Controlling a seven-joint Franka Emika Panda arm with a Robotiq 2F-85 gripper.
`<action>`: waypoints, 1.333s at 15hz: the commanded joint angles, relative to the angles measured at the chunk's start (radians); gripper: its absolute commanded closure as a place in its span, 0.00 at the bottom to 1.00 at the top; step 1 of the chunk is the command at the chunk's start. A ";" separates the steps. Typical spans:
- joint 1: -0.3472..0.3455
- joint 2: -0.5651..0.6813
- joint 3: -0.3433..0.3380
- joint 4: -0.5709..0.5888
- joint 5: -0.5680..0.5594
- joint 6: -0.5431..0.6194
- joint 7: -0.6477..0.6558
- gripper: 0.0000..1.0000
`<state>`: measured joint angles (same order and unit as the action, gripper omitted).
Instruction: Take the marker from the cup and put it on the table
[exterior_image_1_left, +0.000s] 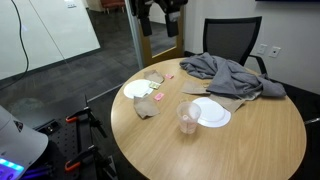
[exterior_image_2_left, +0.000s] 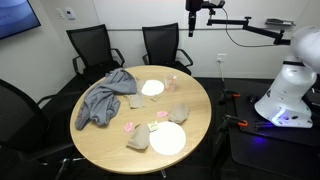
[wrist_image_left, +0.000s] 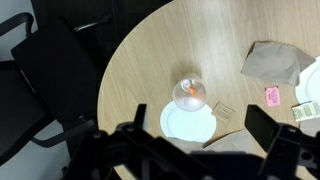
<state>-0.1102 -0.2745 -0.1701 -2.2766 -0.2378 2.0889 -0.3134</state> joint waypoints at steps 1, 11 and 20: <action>0.002 0.024 0.004 0.008 0.006 0.024 -0.008 0.00; 0.014 0.228 0.010 -0.005 0.098 0.255 -0.078 0.00; -0.027 0.390 0.013 0.011 0.128 0.305 -0.116 0.00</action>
<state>-0.1139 0.0722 -0.1643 -2.2838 -0.1121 2.3606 -0.4109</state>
